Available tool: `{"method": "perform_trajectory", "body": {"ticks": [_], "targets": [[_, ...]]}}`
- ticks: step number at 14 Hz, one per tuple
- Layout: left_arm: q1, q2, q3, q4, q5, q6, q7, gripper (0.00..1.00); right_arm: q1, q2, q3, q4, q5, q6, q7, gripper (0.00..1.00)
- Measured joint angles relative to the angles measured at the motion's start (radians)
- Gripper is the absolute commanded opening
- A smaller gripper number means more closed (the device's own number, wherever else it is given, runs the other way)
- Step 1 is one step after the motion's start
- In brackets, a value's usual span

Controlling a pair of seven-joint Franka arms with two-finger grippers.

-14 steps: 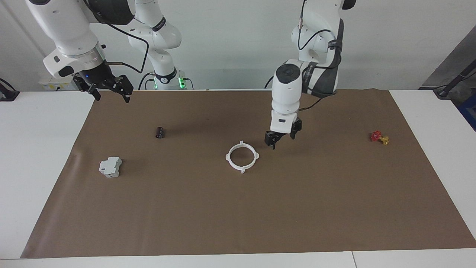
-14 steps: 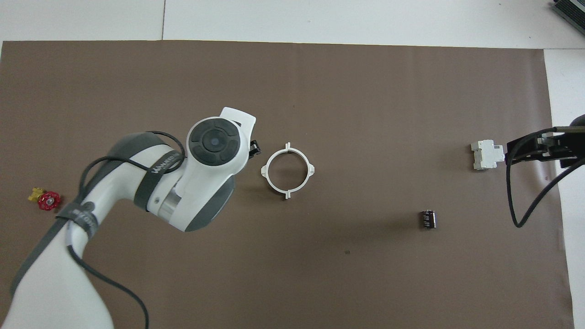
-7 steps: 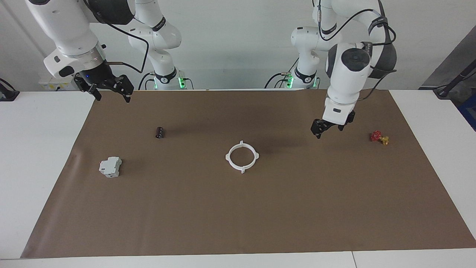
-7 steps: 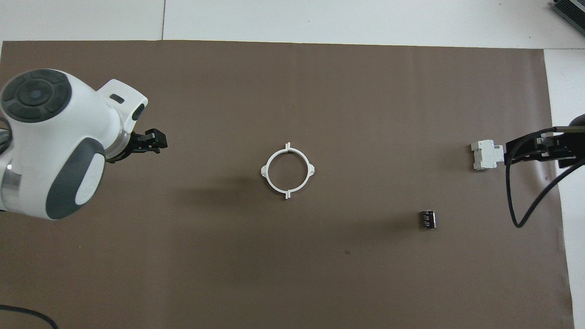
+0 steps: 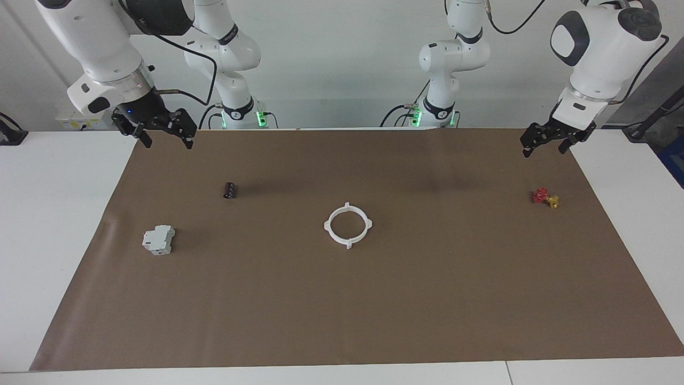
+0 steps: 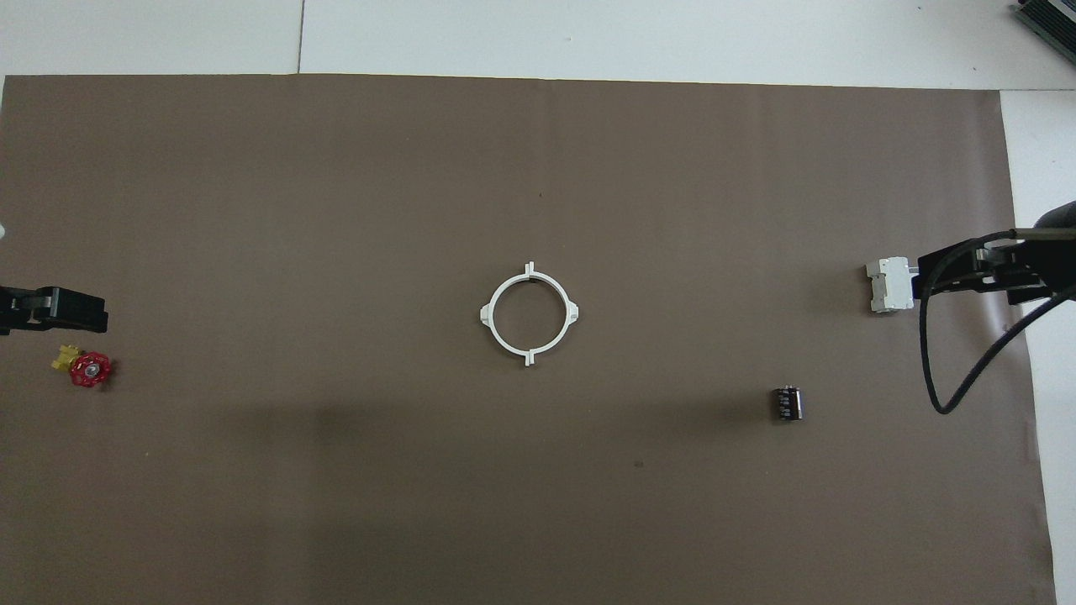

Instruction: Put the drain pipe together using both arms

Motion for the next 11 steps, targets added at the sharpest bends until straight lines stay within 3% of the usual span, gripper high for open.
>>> {"method": "perform_trajectory", "body": {"ticks": [5,8,11], "targets": [[0.001,0.0,0.004,0.019,0.0,-0.02,-0.005,1.0,-0.001,0.0,-0.003,0.0,-0.002,0.017,0.0,1.0],[-0.003,0.017,0.006,0.069,0.0,-0.103,-0.005,1.0,-0.001,-0.001,-0.004,0.002,-0.028,0.018,-0.001,1.0],[-0.111,0.05,0.096,0.11,-0.001,-0.121,-0.005,1.0,-0.001,-0.001,-0.004,0.002,-0.038,0.018,-0.002,1.0]]}}
